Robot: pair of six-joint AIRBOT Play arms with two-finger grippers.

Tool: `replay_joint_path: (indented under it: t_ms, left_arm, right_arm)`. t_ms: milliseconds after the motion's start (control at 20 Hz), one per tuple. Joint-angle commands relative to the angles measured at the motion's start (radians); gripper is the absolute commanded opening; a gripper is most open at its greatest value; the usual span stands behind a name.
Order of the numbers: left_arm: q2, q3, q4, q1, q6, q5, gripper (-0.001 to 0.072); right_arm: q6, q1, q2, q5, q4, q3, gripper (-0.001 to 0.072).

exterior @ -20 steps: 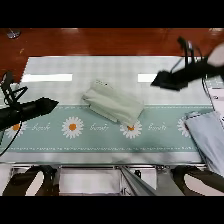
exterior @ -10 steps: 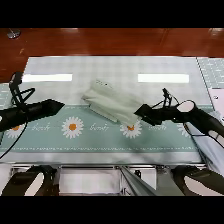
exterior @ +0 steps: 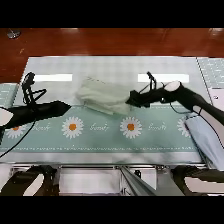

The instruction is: Fold the shirts.

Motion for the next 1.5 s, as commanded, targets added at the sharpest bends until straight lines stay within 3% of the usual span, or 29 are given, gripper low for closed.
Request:
replay_joint_path:
  t_ms: [0, 200, 350, 500, 800, 1000, 1200, 1450]
  left_arm:
    - [-0.009, 0.000, 0.001, -0.005, 0.010, 0.054, 0.0034]
    - [-0.009, 0.000, 0.001, -0.006, 0.010, 0.051, 0.0034]
    - [-0.009, 0.000, 0.001, -0.006, 0.010, 0.051, 0.0033]
    - [-0.009, 0.000, 0.000, -0.006, 0.010, 0.051, 0.0034]
    - [-0.009, 0.000, 0.000, -0.006, 0.011, 0.047, 0.0033]
    - [-0.009, 0.000, 0.000, -0.006, 0.013, 0.047, 0.0033]
    - [-0.010, 0.000, 0.000, -0.026, 0.034, 0.048, 0.0034]
    - [-0.014, 0.000, 0.000, -0.111, 0.034, 0.056, 0.0034]
  right_arm:
    - [0.043, -0.025, -0.008, 0.191, -0.153, 0.330, 0.0025]
    - [0.194, -0.104, -0.008, 0.402, -0.356, 0.707, 0.0025]
    - [0.235, -0.211, -0.003, 0.575, -0.398, 0.871, 0.0025]
    - [0.271, -0.353, 0.044, 0.707, -0.422, 0.912, 0.0025]
    - [0.313, -0.626, 0.172, 0.944, -0.705, 0.908, 0.0023]
    - [0.313, -0.804, 0.322, 0.943, -0.856, 0.792, 0.0022]
    - [0.282, -1.019, 0.527, 0.943, -0.975, 0.482, 0.0022]
    - [0.417, -1.196, 0.761, 0.883, -1.292, 0.080, 0.0044]
